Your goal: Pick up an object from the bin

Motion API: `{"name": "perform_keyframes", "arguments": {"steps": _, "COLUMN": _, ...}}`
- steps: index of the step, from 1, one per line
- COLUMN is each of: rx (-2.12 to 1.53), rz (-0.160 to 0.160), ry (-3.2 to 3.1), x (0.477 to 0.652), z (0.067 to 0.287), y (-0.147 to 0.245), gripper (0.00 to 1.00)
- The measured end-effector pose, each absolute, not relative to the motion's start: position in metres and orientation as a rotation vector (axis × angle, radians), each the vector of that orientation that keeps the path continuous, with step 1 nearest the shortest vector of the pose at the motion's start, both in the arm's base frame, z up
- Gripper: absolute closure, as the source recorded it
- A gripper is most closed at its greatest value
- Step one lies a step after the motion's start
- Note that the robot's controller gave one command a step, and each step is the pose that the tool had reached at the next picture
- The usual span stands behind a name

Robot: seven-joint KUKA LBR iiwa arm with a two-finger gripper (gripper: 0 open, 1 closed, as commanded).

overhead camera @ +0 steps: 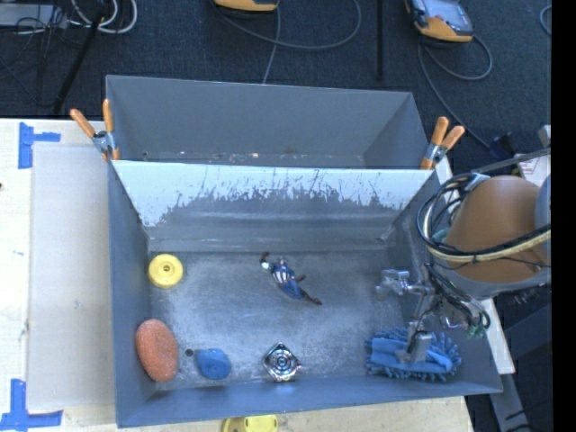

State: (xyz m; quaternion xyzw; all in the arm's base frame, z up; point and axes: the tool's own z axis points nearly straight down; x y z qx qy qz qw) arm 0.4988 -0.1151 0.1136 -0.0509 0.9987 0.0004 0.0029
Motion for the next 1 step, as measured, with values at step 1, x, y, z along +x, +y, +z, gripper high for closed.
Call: {"name": "perform_keyframes", "arguments": {"steps": 1, "rx": -0.475, "rz": 0.003, "ry": 3.103, "x": 0.5278, "z": 0.0871, "y": -0.1445, "gripper": 1.0}}
